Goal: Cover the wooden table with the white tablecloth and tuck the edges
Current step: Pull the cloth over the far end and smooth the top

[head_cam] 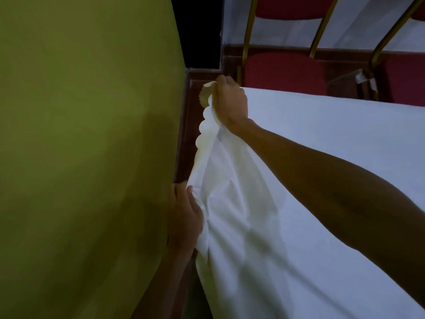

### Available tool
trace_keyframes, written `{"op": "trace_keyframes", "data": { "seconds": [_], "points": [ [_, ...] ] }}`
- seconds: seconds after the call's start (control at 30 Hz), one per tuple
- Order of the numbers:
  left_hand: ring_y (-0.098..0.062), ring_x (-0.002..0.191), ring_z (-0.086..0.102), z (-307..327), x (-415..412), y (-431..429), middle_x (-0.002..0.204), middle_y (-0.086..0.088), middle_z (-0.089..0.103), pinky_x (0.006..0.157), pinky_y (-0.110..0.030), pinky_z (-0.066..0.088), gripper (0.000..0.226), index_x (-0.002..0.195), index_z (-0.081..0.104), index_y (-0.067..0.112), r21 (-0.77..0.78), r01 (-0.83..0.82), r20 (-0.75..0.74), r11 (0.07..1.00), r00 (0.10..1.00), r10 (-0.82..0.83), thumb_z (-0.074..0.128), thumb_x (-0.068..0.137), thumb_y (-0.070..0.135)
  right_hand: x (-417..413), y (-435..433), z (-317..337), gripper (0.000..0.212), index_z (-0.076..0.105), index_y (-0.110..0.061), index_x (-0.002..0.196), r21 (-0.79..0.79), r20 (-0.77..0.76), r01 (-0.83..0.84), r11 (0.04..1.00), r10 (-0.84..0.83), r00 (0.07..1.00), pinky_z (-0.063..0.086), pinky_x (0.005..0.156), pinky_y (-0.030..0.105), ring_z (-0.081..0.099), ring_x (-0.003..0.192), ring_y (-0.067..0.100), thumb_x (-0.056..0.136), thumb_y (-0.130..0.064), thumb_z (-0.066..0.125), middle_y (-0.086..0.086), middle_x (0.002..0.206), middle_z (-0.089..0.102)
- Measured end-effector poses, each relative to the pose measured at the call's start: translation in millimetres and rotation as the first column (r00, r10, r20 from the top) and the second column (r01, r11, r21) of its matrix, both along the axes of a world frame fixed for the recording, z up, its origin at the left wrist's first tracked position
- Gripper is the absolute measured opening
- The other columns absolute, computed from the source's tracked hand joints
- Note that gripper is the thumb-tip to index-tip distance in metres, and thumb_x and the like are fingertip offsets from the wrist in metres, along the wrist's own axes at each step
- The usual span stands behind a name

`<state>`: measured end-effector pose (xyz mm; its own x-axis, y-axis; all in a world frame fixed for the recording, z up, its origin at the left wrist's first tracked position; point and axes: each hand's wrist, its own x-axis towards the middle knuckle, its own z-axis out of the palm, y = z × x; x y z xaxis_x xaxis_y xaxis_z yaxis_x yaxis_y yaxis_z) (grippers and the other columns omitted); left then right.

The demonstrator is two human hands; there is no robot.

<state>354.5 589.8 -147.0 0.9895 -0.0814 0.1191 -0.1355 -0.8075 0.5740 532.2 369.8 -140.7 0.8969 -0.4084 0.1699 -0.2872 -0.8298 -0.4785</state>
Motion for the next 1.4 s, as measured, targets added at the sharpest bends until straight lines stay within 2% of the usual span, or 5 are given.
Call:
{"op": "trace_keyframes", "data": {
  "seconds": [0.3, 0.5, 0.8, 1.07, 1.4],
  "points": [
    [-0.030, 0.108, 0.051, -10, 7, 11, 0.124, -0.020, 0.056, 0.082, -0.035, 0.043, 0.047, 0.132, 0.053, 0.000, 0.129, -0.039, -0.140, 0.991, 0.989, 0.057, 0.058, 0.096, 0.029, -12, -2, 4, 0.049, 0.049, -0.011, 0.146, 0.219, -0.009, -0.216, 0.952, 0.223, 0.975, 0.055, 0.092, 0.045, 0.063, 0.113, 0.026, 0.105, -0.038, 0.045, 0.013, 0.134, 0.058],
    [-0.029, 0.132, 0.050, -8, 14, -49, 0.145, -0.012, 0.050, 0.104, -0.049, 0.047, 0.059, 0.145, 0.045, 0.010, -0.086, 0.238, -0.122, 0.967, 0.961, -0.247, 0.051, 0.097, 0.044, -55, -59, 6, 0.045, 0.051, -0.010, 0.144, 0.134, 0.028, -0.103, 0.986, 0.100, 0.995, 0.049, 0.089, 0.031, 0.064, 0.111, 0.026, 0.106, -0.032, 0.045, 0.013, 0.127, 0.064],
    [-0.032, 0.151, 0.025, -18, -3, -154, 0.160, -0.012, 0.035, 0.123, -0.049, 0.023, 0.060, 0.147, 0.045, 0.011, 0.054, 0.638, -0.005, 0.768, 0.769, -0.639, 0.051, 0.098, 0.045, -207, -178, -13, 0.048, 0.057, -0.003, 0.140, -0.047, -0.064, 0.253, 0.966, -0.256, 0.964, 0.045, 0.110, 0.047, 0.056, 0.129, 0.034, 0.103, -0.031, 0.044, 0.018, 0.139, 0.061],
    [-0.033, 0.156, 0.002, -36, 3, -174, 0.168, -0.013, 0.011, 0.124, -0.055, 0.008, 0.075, 0.159, 0.022, 0.015, 0.359, 0.649, -0.092, 0.671, 0.740, -0.667, 0.028, 0.101, 0.062, -301, -204, -30, 0.074, 0.009, -0.017, 0.163, -0.191, -0.403, 0.236, 0.953, -0.296, 0.866, 0.000, 0.126, 0.056, -0.003, 0.158, 0.033, 0.105, -0.062, 0.023, 0.014, 0.171, 0.001],
    [-0.030, 0.156, 0.000, -32, -3, -151, 0.169, -0.009, 0.008, 0.124, -0.055, 0.007, 0.075, 0.160, 0.018, 0.019, 0.375, 0.636, -0.123, 0.675, 0.755, -0.644, 0.026, 0.101, 0.063, -300, -181, -35, 0.087, 0.001, -0.018, 0.163, -0.196, -0.426, 0.208, 0.958, -0.274, 0.862, 0.000, 0.125, 0.062, -0.006, 0.157, 0.037, 0.099, -0.074, 0.020, 0.018, 0.170, -0.005]
  ]
}}
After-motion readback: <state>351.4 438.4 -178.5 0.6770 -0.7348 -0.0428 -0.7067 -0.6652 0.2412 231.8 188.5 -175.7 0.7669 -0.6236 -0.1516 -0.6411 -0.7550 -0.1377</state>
